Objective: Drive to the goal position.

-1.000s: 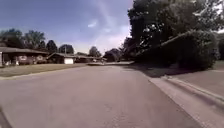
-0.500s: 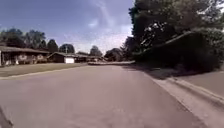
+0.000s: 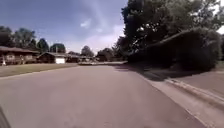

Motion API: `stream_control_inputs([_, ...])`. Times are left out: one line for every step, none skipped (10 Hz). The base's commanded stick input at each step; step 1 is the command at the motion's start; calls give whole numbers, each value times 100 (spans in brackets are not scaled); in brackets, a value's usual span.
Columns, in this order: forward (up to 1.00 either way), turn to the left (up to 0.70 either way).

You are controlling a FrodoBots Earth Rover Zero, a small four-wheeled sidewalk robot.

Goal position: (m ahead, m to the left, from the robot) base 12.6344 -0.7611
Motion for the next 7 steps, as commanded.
stream_control_inputs([70,3])
stream_control_inputs([70,3])
stream_control_inputs([70,3])
stream_control_inputs([70,3])
stream_control_inputs([70,3])
stream_control_inputs([70,3])
stream_control_inputs([70,3])
